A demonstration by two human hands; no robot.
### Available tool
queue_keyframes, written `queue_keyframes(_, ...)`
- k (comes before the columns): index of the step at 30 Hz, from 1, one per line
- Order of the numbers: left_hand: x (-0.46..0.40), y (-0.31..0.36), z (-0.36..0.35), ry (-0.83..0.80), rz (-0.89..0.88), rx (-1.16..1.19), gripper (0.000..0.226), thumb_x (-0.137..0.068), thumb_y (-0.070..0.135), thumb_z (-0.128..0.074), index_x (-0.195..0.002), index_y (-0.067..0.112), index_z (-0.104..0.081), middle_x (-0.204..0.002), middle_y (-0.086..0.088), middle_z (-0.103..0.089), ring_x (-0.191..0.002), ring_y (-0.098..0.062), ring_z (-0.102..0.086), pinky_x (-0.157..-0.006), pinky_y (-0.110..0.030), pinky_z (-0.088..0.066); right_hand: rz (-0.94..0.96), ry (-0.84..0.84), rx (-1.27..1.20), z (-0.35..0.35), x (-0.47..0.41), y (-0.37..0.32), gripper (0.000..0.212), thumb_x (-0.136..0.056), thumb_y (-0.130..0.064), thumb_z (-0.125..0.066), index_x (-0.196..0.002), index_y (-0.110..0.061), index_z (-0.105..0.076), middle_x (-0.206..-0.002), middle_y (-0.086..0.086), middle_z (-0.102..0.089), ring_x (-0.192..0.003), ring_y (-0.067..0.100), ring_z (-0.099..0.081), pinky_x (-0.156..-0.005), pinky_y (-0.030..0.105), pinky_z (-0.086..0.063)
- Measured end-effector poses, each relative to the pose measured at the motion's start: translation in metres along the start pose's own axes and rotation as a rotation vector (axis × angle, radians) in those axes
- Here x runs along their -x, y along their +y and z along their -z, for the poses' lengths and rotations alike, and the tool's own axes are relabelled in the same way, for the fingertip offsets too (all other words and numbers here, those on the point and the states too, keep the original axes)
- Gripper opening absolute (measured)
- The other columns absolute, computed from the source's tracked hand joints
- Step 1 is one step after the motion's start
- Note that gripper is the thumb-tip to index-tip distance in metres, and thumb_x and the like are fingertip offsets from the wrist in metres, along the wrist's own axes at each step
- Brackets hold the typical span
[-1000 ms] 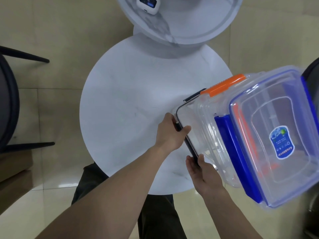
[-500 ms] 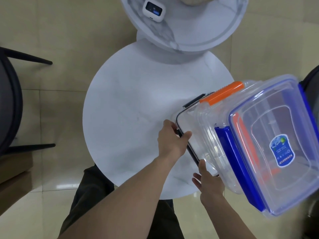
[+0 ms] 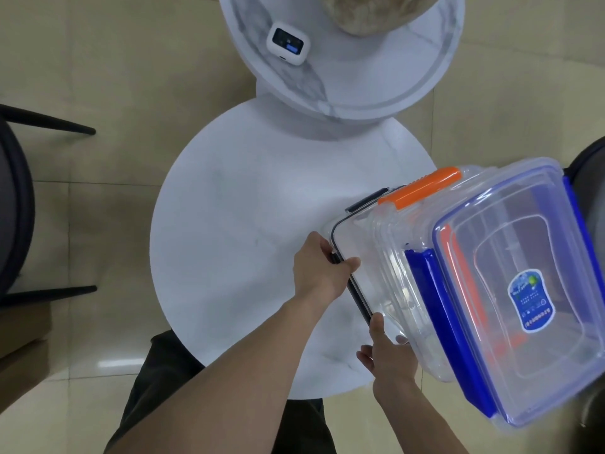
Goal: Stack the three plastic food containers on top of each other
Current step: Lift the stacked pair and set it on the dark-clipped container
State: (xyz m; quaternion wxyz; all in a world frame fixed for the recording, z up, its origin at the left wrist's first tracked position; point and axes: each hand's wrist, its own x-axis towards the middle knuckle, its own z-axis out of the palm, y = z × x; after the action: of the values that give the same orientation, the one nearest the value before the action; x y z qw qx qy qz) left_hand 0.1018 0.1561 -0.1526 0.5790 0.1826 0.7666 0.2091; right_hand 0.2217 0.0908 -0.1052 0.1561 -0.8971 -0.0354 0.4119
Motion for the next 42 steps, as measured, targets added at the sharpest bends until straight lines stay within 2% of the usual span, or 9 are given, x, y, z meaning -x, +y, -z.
queue_keyframes(5,-0.011,0.017,0.001,-0.002,-0.008,-0.002,0.043,-0.075,0.029,-0.087,-0.098,0.010,-0.055,-0.076,0.005,-0.056,-0.062,-0.010,-0.052,-0.060,-0.025,-0.049,0.000,-0.004,0.048,-0.007,-0.006,-0.014,0.044,-0.088,-0.037,-0.074,-0.111,-0.014,-0.044,-0.114,0.027,-0.067,-0.105,0.038,-0.070,-0.083,0.040,-0.059)
queue_keyframes(7,-0.017,0.026,0.002,-0.001,-0.016,0.005,0.044,-0.074,0.029,-0.087,-0.098,0.010,-0.055,-0.077,0.004,-0.057,-0.064,-0.012,-0.054,-0.065,-0.030,-0.053,0.015,-0.002,0.063,-0.011,-0.010,-0.020,0.053,-0.088,-0.040,-0.074,-0.124,-0.009,-0.050,-0.113,0.028,-0.067,-0.097,0.034,-0.071,-0.081,0.040,-0.060)
queue_keyframes(12,-0.033,0.053,0.004,0.025,-0.040,0.010,0.045,-0.072,0.031,-0.088,-0.097,0.010,-0.056,-0.082,-0.001,-0.064,-0.075,-0.023,-0.065,-0.074,-0.040,-0.060,0.077,0.006,0.073,-0.023,-0.022,-0.040,0.078,-0.086,-0.043,-0.075,-0.144,-0.005,-0.041,-0.101,0.026,-0.068,-0.077,0.026,-0.065,-0.062,0.031,-0.058)
queue_keyframes(17,-0.045,0.078,0.003,0.044,-0.082,0.016,0.047,-0.070,0.030,-0.089,-0.095,0.007,-0.057,-0.084,-0.006,-0.069,-0.083,-0.028,-0.071,-0.075,-0.043,-0.061,0.114,0.005,0.108,-0.030,-0.035,-0.066,0.081,-0.085,-0.046,-0.075,-0.145,-0.005,-0.040,-0.107,0.028,-0.069,-0.074,0.025,-0.065,-0.060,0.033,-0.060)
queue_keyframes(22,-0.054,0.093,0.000,0.045,-0.102,0.026,0.046,-0.071,0.029,-0.089,-0.096,0.004,-0.059,-0.088,-0.011,-0.071,-0.074,-0.026,-0.066,-0.073,-0.041,-0.059,0.096,-0.007,0.128,-0.034,-0.042,-0.082,0.080,-0.083,-0.050,-0.075,-0.141,-0.002,-0.046,-0.097,0.022,-0.068,-0.069,0.023,-0.066,-0.055,0.031,-0.061)
queue_keyframes(27,-0.062,0.103,-0.002,0.028,-0.113,0.032,0.045,-0.072,0.026,-0.089,-0.095,0.004,-0.058,-0.076,-0.002,-0.062,-0.069,-0.022,-0.060,-0.073,-0.040,-0.058,0.075,-0.021,0.087,-0.037,-0.042,-0.093,0.079,-0.084,-0.047,-0.075,-0.140,-0.002,-0.045,-0.084,0.009,-0.057,-0.067,0.021,-0.061,-0.057,0.031,-0.060)
queue_keyframes(31,-0.065,0.111,-0.005,0.025,-0.127,0.018,0.045,-0.072,0.027,-0.089,-0.095,0.003,-0.059,-0.075,-0.003,-0.063,-0.069,-0.024,-0.061,-0.073,-0.041,-0.059,0.071,-0.014,0.086,-0.040,-0.043,-0.101,0.079,-0.084,-0.047,-0.075,-0.142,-0.004,-0.043,-0.092,0.011,-0.059,-0.073,0.022,-0.063,-0.056,0.031,-0.059)
queue_keyframes(36,-0.071,0.122,-0.007,0.025,-0.123,-0.002,0.045,-0.070,0.027,-0.090,-0.089,0.005,-0.056,-0.090,-0.015,-0.073,-0.086,-0.035,-0.073,-0.074,-0.044,-0.061,0.094,-0.007,0.095,-0.043,-0.044,-0.109,0.084,-0.083,-0.050,-0.074,-0.145,-0.006,-0.038,-0.114,0.019,-0.066,-0.078,0.024,-0.063,-0.057,0.031,-0.058)
queue_keyframes(42,-0.074,0.132,-0.009,0.013,-0.123,-0.025,0.046,-0.070,0.029,-0.090,-0.091,0.005,-0.057,-0.089,-0.014,-0.073,-0.085,-0.034,-0.074,-0.075,-0.048,-0.062,0.059,-0.018,0.130,-0.040,-0.045,-0.122,0.083,-0.085,-0.050,-0.072,-0.146,-0.007,-0.035,-0.117,0.018,-0.065,-0.087,0.024,-0.064,-0.068,0.035,-0.060)
